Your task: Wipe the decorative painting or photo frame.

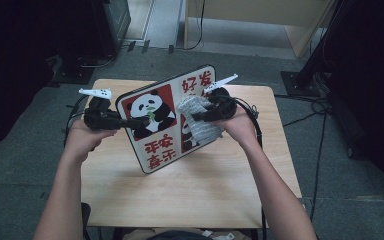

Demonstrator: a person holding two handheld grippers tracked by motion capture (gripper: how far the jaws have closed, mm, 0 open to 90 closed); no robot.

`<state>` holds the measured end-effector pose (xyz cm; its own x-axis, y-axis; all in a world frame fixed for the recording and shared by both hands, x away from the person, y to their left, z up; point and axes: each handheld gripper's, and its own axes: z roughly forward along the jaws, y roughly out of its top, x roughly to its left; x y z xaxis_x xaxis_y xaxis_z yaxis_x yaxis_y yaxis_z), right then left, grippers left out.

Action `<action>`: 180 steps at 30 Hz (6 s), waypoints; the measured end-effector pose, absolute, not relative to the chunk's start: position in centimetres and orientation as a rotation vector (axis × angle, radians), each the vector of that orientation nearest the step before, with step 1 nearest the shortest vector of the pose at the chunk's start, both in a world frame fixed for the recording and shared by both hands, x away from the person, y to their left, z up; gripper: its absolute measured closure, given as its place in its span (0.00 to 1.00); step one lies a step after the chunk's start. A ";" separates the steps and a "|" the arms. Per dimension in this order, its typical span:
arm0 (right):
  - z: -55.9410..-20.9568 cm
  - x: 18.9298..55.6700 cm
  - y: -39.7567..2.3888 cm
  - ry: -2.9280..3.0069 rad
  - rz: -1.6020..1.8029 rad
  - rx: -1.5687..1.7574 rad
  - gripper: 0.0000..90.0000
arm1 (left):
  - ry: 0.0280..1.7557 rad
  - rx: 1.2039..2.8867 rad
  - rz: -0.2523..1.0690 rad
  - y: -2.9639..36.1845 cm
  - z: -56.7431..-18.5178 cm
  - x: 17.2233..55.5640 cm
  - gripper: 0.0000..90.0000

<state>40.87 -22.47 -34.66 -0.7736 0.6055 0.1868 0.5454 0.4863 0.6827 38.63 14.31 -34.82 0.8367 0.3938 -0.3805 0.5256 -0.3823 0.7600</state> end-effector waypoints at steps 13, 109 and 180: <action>-36.5 40.5 -22.8 2.655 1.168 1.043 0.75 | 0.676 2.019 -0.169 14.3 -34.8 38.6 0.87; -34.6 37.9 -23.3 2.652 1.169 1.036 0.76 | 0.703 2.004 -0.195 14.4 -34.9 38.7 0.85; -29.9 40.3 -17.0 2.663 1.129 0.878 0.75 | 0.680 2.006 -0.196 14.6 -35.1 38.8 0.86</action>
